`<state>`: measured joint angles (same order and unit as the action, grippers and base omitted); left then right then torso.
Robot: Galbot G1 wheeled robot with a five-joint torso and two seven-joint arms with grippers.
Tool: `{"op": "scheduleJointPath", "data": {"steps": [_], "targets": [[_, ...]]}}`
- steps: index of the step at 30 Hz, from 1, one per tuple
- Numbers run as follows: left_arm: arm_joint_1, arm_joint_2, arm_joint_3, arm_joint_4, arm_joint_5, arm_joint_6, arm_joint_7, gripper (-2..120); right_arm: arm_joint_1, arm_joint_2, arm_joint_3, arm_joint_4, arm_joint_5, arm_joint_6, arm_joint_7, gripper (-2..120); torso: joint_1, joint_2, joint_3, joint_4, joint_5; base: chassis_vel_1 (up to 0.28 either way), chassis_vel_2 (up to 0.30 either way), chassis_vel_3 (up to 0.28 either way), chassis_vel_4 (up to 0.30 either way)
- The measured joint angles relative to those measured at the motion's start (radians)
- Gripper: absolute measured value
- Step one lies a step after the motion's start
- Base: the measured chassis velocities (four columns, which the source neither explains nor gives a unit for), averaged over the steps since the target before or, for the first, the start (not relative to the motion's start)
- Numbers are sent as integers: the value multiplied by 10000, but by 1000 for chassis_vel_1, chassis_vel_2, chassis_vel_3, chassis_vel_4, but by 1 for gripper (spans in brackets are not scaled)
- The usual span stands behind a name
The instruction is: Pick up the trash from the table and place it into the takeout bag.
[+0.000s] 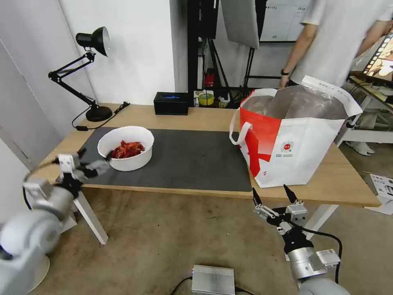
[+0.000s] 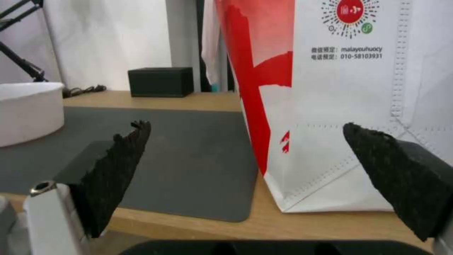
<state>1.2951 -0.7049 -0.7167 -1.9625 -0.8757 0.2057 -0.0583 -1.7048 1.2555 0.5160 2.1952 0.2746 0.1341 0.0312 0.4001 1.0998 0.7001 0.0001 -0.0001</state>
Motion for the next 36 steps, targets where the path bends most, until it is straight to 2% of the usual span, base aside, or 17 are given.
{"op": "scheduleJointPath", "data": {"steps": [3,5,7,9,12,17,19,20,21,22,25,26,29,30,32,34,36], "targets": [[-520,523,184,373,-352,220,110,100,0,0,0,0,1,0,0,100,0,1,0,2,0,0,0,0,0],[-1509,1169,766,959,-800,731,476,100,0,0,1,1,1,0,0,100,1,1,0,-2,0,0,0,0,0],[-1740,1283,941,1090,-905,841,523,100,0,0,0,1,1,0,0,100,0,0,0,-2,1,0,0,0,0],[-2810,1703,1775,1723,-1413,1438,755,100,1,0,1,2,2,0,0,100,1,1,0,-1,0,0,0,0,0],[-3376,1841,2243,2023,-1784,1713,799,100,1,0,0,3,2,0,-1,100,0,0,0,0,-1,0,0,0,0],[-5105,2113,3976,2995,-2418,2420,695,100,1,-1,1,3,2,0,-1,100,0,0,0,0,-1,0,0,0,0],[-5784,2132,4659,3256,-2878,2727,325,100,0,-1,0,3,2,0,-1,100,0,1,0,1,-1,0,0,0,0],[-5784,2132,4659,3256,-2878,2727,325,100,0,-1,0,3,2,0,-1,100,0,1,0,1,-1,0,0,0,0],[-6363,2103,5239,3468,-3142,2981,22,100,0,-1,1,3,2,0,0,100,0,1,0,1,1,0,0,0,0],[-6363,2103,5239,3468,-3142,2981,22,100,0,-1,1,3,2,0,0,100,0,1,0,1,1,0,0,0,0],[-8246,1864,6980,4220,-3569,3662,-387,100,1,0,1,3,2,0,1,100,0,2,0,-1,3,0,0,0,0],[-8246,1864,6980,4220,-3569,3662,-387,100,1,0,1,3,2,0,1,100,0,2,0,-1,3,0,0,0,0],[-9745,1548,8431,4853,-3609,3992,-490,100,1,0,0,3,3,0,-1,100,1,2,-1,-3,4,0,0,0,0],[-9745,1548,8431,4853,-3609,3992,-490,100,1,0,0,3,3,0,-1,100,1,2,-1,-3,4,0,0,0,0],[-10558,1332,9301,5449,-3576,4124,-538,100,0,0,1,4,3,0,-1,100,1,1,0,-4,2,0,0,0,0],[-10738,1259,9486,5632,-3529,4147,-539,100,0,-1,1,3,3,0,-1,100,1,1,0,-3,2,0,0,0,0],[-11275,925,10012,6381,-3344,4208,-523,100,1,-1,1,4,2,0,-1,100,0,1,0,-1,1,0,0,0,0]]}}
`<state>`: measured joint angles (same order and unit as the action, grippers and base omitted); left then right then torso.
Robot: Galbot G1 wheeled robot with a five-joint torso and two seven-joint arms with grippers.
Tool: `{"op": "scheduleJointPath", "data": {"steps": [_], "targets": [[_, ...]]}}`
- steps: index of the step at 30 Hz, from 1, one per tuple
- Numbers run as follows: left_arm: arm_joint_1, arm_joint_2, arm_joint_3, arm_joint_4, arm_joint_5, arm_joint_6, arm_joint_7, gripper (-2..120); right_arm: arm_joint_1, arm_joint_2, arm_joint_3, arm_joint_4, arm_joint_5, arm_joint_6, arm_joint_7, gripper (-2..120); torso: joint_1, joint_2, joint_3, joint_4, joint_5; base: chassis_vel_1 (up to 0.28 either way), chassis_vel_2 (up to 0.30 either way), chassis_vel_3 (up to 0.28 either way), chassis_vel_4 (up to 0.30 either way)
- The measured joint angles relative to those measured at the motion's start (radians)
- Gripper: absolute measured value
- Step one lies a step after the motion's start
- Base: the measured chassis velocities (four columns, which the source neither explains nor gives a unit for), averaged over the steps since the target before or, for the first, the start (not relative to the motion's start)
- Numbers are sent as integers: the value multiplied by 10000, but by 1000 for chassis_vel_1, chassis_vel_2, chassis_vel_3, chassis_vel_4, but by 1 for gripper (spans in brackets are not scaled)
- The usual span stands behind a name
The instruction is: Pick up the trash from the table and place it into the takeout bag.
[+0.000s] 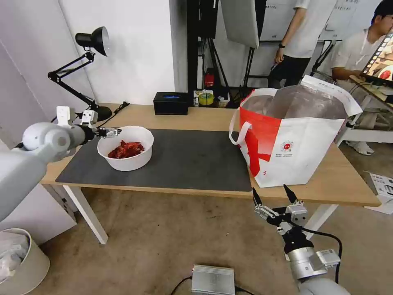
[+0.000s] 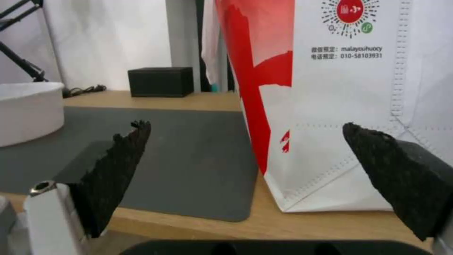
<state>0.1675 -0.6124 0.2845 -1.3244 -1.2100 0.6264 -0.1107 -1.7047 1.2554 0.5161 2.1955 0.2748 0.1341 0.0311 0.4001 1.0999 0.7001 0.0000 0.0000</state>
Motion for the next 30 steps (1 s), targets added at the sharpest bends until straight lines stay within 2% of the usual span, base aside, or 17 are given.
{"op": "scheduleJointPath", "data": {"steps": [2,4,10,28,30], "targets": [[-77,-61,85,147,32,1,12,100,-1,0,0,0,0,0,0,100,0,1,0,0,0,0,0,0,0],[-254,-297,297,673,136,1,110,100,0,0,0,0,0,0,0,100,1,0,0,-1,0,0,0,0,0],[-201,-458,357,1063,306,-44,353,100,0,0,0,0,0,0,1,100,0,0,-1,1,0,0,0,0,0],[312,-592,155,1202,535,-281,718,100,0,0,0,0,0,0,0,100,-1,1,-1,1,2,0,0,0,0],[360,-610,148,1193,554,-289,728,95,0,0,0,0,0,0,0,100,-2,1,-2,0,1,0,0,0,0]]}}
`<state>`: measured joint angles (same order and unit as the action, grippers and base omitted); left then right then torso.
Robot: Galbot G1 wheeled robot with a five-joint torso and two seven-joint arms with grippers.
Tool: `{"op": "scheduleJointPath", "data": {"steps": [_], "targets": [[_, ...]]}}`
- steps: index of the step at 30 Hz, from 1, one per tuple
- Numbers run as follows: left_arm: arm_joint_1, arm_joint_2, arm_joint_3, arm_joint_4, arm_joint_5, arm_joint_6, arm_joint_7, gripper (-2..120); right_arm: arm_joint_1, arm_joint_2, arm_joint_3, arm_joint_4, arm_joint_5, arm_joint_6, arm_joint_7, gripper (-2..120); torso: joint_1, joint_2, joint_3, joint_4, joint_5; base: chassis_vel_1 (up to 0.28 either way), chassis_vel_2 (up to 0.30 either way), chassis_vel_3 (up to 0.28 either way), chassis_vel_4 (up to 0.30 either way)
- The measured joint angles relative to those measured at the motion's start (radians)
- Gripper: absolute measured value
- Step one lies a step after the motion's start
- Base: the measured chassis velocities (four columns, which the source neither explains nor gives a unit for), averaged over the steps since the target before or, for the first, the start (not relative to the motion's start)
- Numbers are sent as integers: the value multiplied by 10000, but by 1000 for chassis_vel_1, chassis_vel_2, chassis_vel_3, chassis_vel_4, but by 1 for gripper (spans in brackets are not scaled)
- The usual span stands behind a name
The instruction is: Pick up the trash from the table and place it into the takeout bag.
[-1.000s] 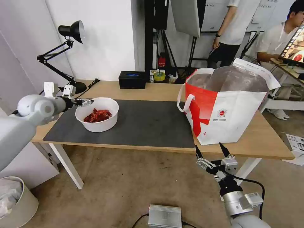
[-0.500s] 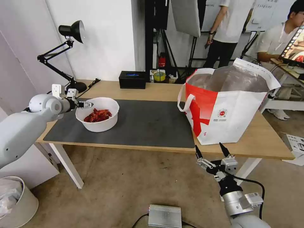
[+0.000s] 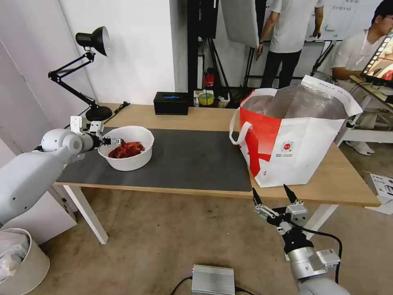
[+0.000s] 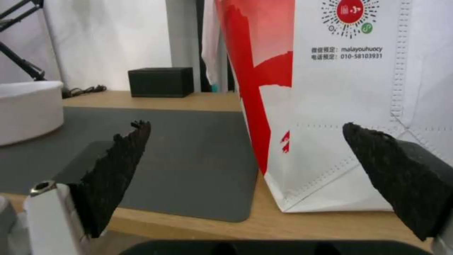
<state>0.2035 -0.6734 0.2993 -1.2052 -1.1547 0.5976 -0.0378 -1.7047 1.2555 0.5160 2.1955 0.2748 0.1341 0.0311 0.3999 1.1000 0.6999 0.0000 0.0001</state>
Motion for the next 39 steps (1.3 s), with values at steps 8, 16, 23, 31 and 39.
{"op": "scheduleJointPath", "data": {"steps": [8,16,23,31,39], "targets": [[134,28,-198,-158,12,-15,18,64,0,-1,0,0,0,0,0,100,1,0,0,-1,-1,0,0,0,0],[300,84,-341,-349,5,-21,23,38,0,0,0,0,0,0,0,100,0,-1,0,0,-1,0,0,0,0],[451,189,-404,-569,-8,-46,46,9,0,0,0,0,0,0,0,100,0,0,0,0,-2,0,0,0,0],[617,299,-553,-782,-39,-65,91,0,0,0,0,0,0,0,0,100,1,-1,1,-1,-2,0,0,0,0],[999,630,-853,-1531,-535,-84,-20,0,0,0,1,0,0,0,0,100,1,0,1,1,-2,0,0,0,0]]}}
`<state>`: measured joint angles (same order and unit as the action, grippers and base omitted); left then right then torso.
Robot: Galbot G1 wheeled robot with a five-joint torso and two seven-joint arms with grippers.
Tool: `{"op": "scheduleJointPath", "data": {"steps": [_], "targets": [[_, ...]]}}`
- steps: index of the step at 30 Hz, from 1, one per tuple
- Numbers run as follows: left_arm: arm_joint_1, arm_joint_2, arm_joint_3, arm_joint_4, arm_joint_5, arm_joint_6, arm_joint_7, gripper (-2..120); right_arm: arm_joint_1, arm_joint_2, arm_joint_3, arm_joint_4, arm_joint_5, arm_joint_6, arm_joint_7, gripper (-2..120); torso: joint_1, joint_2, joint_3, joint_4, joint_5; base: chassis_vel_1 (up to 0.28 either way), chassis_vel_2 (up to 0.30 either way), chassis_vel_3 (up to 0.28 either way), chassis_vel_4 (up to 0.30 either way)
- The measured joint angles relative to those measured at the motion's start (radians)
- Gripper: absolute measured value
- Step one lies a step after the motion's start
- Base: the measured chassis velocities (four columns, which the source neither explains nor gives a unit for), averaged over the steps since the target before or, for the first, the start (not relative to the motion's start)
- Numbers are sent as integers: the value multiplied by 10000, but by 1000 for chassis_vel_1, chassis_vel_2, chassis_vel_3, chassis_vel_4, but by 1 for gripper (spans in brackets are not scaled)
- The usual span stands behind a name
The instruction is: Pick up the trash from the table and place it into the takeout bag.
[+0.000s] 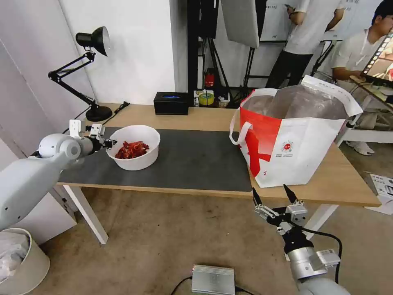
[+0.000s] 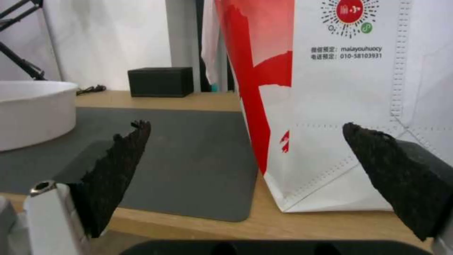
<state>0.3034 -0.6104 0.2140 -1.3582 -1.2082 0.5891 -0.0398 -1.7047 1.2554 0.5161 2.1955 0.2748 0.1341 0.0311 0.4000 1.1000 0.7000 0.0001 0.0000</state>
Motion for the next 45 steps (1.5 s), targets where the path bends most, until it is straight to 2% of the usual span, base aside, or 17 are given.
{"op": "scheduleJointPath", "data": {"steps": [4,7,11,19,20,23,25,30,33,35,36,39,45], "targets": [[136,146,-145,-389,-311,0,-132,0,0,0,0,0,0,0,0,100,0,0,0,-1,0,0,0,0,0],[417,332,-510,-1039,-1083,9,-531,0,0,0,-1,0,0,0,0,100,0,0,0,-2,0,0,0,0,0],[734,449,-878,-1515,-1562,21,-798,0,-1,0,0,0,0,0,0,100,0,0,0,-2,1,0,0,0,0],[2163,855,-2394,-3207,-2846,31,-1597,0,0,0,0,0,0,0,0,100,0,0,-1,0,0,0,0,0,0],[2163,855,-2394,-3207,-2846,31,-1597,0,0,0,0,0,0,0,0,100,0,0,-1,0,0,0,0,0,0],[2350,987,-2660,-3920,-3349,-7,-1895,0,0,0,0,0,0,0,-1,100,0,0,-1,0,1,0,0,0,0],[2342,1001,-2671,-4031,-3435,-18,-1939,0,0,0,0,0,0,0,0,100,0,1,0,-1,2,0,0,0,0],[1739,904,-2359,-4895,-4008,-55,-2271,0,0,0,0,0,0,0,0,100,0,0,0,0,2,0,0,0,0],[1575,827,-2237,-5037,-4109,-56,-2350,0,0,0,0,0,0,0,0,100,0,0,-1,-2,3,0,0,0,0],[973,448,-1789,-5488,-4441,-58,-2722,0,0,0,0,0,0,0,0,100,0,1,0,-2,2,0,0,0,0],[973,448,-1789,-5488,-4441,-58,-2722,0,0,0,0,0,0,0,0,100,0,1,0,-2,2,0,0,0,0],[105,-20,-1112,-5925,-4854,-130,-3014,0,0,0,0,0,0,0,0,100,0,0,1,-3,3,0,0,0,0],[-1062,-555,-176,-6129,-5362,-259,-3243,0,0,0,-1,0,0,0,0,100,0,0,1,-1,3,0,0,0,0]]}}
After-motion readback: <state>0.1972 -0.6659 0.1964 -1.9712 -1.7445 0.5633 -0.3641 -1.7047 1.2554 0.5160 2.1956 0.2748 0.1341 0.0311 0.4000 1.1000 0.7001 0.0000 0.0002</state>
